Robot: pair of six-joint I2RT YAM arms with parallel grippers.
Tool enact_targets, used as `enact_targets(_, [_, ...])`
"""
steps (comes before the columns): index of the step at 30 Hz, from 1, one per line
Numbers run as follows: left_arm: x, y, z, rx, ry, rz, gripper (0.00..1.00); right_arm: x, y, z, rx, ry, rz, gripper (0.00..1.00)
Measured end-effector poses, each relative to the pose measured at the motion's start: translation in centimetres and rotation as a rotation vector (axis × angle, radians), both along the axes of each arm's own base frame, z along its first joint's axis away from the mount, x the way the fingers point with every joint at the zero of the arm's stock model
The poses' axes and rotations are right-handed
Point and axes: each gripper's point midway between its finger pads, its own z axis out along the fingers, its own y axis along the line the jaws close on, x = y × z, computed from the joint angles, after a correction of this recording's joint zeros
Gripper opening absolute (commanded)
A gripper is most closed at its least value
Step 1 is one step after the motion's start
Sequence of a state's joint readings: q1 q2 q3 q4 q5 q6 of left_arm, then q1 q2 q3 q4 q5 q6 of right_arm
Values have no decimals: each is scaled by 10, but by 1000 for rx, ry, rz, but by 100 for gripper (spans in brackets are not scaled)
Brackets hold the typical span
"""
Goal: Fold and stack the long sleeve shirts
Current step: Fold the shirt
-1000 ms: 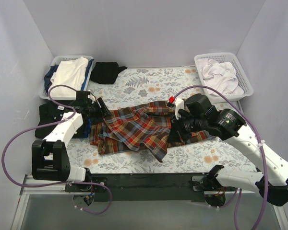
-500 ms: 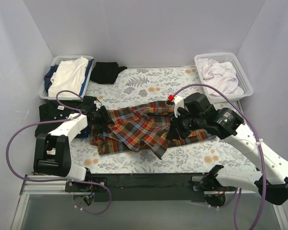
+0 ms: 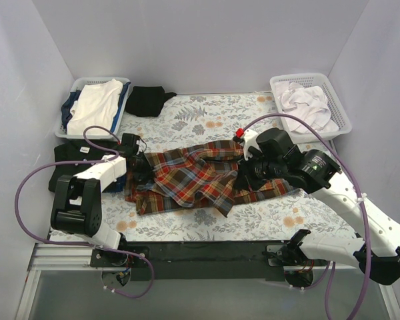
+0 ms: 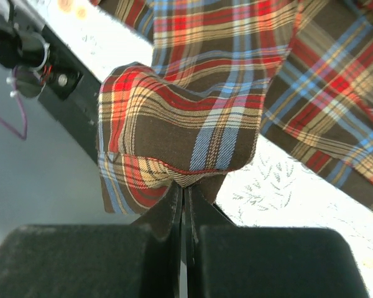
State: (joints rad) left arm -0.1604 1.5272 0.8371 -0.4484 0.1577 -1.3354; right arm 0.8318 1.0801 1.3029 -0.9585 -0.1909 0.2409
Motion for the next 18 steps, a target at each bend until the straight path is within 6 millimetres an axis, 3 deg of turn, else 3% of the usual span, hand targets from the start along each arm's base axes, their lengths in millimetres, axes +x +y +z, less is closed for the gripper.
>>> enact_targets(5, [2,0,4,9,-6,-12,0,21,-5,16,0,-83,-101,1])
enact_targets(12, [-8,5,2,41,25,-47,0,66,-10,53,30,-233,-273,1])
enact_targets(18, [-15,13,3,89,41,-56,0,90,-5,55,33,-265,-325,1])
